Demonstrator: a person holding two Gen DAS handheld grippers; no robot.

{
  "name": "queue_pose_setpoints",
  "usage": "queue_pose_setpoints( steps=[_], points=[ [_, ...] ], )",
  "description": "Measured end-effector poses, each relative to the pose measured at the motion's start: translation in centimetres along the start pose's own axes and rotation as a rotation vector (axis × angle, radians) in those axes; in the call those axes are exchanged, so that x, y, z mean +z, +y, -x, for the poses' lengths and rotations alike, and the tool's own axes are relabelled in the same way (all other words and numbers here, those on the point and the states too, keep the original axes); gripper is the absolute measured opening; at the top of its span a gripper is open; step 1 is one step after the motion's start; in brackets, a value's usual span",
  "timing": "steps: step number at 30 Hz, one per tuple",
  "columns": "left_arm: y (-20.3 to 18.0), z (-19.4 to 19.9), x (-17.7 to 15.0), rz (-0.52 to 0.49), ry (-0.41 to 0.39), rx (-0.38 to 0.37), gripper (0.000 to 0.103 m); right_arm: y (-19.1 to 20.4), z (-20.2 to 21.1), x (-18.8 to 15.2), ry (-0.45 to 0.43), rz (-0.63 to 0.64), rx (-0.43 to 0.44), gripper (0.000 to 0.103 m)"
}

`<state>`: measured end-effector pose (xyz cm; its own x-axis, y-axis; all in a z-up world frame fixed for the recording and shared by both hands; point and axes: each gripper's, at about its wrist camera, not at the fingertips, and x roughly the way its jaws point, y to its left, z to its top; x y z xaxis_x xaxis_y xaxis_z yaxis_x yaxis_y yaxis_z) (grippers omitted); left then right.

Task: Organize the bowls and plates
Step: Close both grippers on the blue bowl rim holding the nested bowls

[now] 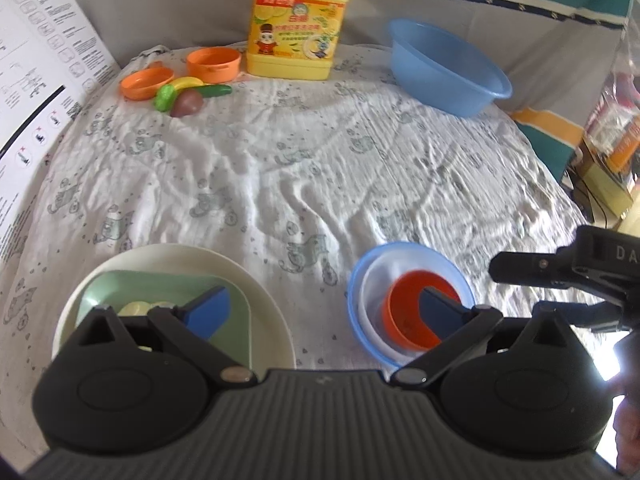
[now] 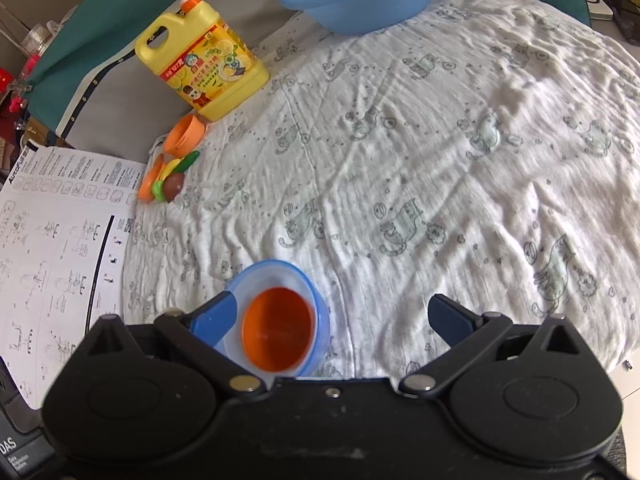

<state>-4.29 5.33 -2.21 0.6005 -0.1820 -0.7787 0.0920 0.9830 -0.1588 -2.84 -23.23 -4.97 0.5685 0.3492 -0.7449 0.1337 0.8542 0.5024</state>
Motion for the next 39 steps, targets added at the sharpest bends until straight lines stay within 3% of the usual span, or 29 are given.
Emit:
queue_pose_setpoints(
  steps=[13,17,25,35,39],
  points=[
    [-1.1,-1.6,-0.8,-0.044,0.017,-0.055,0.102,0.4,-1.4,-0.8,0.019,-0.011,0.034,0.103],
    [-1.2,-1.9,-0.8,-0.047,0.027,-0.074,0.097,1.0,-2.0,-0.6,0.024,0.018,0.031,0.092],
    [-0.8,-2.9,-0.9,-0.013,0.058,-0.119,0.076,1.9,-3.0,-0.6,0.067,0.062,0.042,0.07],
    [-1.0,-3.3,-0.9,-0.004,0.071,-0.151,0.062,2.4,-3.6,-0.2,0.072,0.1,0.037,0.044],
    [-1.2,-3.3,-0.8,-0.009,0.075,-0.169,0.047,2.7,-3.8,-0.4,0.07,0.123,0.021,0.036]
  ],
)
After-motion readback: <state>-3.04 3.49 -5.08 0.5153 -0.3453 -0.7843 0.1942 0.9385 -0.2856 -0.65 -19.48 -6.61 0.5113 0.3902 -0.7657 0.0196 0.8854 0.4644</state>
